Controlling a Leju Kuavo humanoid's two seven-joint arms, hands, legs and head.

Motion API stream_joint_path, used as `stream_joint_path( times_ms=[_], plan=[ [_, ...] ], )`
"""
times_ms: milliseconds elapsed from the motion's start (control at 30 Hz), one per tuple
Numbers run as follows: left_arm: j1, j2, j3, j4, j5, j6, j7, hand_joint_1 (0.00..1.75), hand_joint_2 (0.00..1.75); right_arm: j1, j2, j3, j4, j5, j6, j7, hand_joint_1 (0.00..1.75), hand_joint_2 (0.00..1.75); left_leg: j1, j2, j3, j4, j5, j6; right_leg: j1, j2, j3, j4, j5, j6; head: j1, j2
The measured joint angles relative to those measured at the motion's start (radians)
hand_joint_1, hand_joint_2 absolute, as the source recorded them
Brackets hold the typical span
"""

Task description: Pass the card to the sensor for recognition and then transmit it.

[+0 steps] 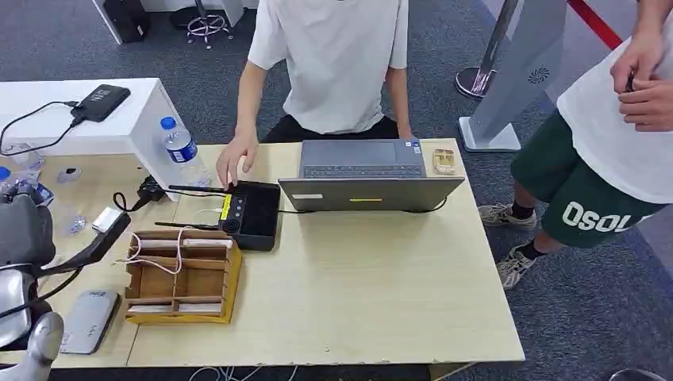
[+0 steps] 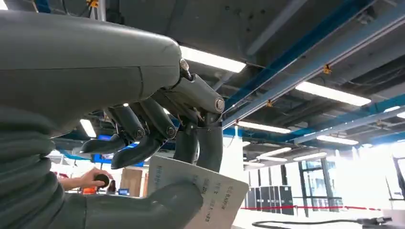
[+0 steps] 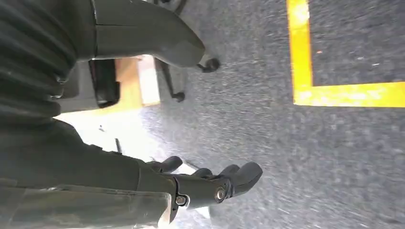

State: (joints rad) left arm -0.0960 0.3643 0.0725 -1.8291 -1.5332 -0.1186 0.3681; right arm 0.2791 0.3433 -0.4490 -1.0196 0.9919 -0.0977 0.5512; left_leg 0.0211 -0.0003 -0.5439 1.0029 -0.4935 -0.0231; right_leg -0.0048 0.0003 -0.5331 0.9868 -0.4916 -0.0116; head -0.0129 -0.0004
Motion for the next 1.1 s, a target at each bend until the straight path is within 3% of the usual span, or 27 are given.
stream_joint_path(
  times_ms=[333,667,933,1100],
  plan=[
    [-0.104,0.013,-0.066,0.158,0.000,-0.006,0.048,1.75,1.75,-0.021,-0.002,-0.062,0.076,0.066,0.000,-0.049,0.00,1.75,0.000,0.000,0.000,0.001,0.000,0.000,0.000,-0.001,0.000,0.000,0.000,0.000,0.000,0.000],
    [-0.286,0.029,-0.233,0.407,0.000,-0.037,0.102,1.75,1.75,-0.077,-0.013,-0.212,0.172,0.237,0.029,-0.120,0.00,1.75,0.000,-0.001,0.000,0.002,0.000,0.000,0.000,-0.001,0.000,0.001,0.000,0.000,0.000,0.000],
    [-0.390,0.018,-0.365,0.479,0.000,-0.053,0.111,1.75,1.75,-0.122,-0.018,-0.306,0.236,0.290,0.015,-0.162,0.00,1.75,0.000,-0.001,-0.001,0.003,0.000,0.000,0.000,0.000,0.000,0.001,0.001,0.000,0.000,0.000],
    [-0.465,-0.015,-0.471,0.514,0.000,-0.063,0.106,1.75,1.75,-0.146,-0.018,-0.363,0.270,0.323,0.012,-0.182,0.00,1.75,0.000,-0.002,0.003,0.005,0.001,0.001,0.000,-0.001,0.000,0.001,0.002,0.002,0.000,0.000]
  ],
)
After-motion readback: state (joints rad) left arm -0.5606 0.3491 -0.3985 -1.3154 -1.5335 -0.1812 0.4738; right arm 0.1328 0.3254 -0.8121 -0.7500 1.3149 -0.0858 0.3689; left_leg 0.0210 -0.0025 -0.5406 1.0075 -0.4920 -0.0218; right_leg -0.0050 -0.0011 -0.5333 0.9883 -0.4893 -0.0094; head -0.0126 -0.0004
